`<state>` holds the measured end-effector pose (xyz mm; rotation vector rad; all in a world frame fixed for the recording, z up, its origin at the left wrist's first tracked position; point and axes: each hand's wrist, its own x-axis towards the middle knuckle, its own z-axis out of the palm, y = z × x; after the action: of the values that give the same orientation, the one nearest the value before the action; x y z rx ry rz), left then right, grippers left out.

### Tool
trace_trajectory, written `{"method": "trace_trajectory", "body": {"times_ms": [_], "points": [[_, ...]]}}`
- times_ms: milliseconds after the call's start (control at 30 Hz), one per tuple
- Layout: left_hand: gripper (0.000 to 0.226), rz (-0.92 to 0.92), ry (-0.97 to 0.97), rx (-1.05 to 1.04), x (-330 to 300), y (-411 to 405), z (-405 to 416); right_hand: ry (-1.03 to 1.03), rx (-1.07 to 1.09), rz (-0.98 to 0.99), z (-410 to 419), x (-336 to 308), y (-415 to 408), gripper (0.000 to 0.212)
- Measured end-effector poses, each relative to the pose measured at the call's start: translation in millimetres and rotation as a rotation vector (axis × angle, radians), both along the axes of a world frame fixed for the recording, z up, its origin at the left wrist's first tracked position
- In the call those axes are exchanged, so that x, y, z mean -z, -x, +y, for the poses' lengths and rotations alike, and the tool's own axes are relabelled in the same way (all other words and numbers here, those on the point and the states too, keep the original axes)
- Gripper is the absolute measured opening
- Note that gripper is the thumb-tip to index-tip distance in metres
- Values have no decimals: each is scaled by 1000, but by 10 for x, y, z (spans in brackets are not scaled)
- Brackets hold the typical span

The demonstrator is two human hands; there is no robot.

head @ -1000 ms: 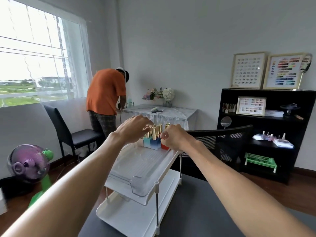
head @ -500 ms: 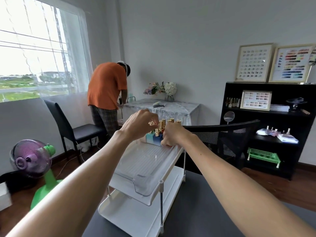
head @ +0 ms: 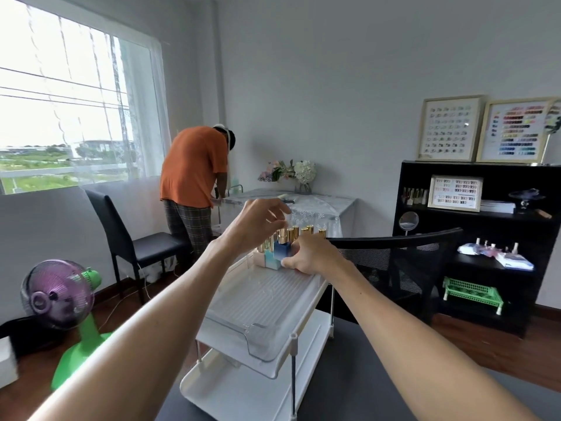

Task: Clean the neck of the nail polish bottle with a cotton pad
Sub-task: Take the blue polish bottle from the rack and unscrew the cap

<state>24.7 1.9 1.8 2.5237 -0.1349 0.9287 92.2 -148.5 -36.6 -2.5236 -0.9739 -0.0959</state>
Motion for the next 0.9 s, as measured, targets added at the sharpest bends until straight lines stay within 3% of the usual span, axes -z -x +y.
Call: {"method": "trace_trajectory", "body": {"times_ms": [233, 433, 633, 900], "points": [[18, -64, 2, 1, -298, 150, -138, -351, -82, 155, -136, -52, -35, 36], [21, -162, 98, 36, -501, 182, -368, -551, -91, 90, -428, -178, 54, 26], [25, -202, 210, 140, -501, 141, -861, -592, -57, 14, -967, -190, 99, 22], [22, -81, 328, 347, -322, 31, -1666, -582, 86, -11, -1944, 16, 216, 23]]}}
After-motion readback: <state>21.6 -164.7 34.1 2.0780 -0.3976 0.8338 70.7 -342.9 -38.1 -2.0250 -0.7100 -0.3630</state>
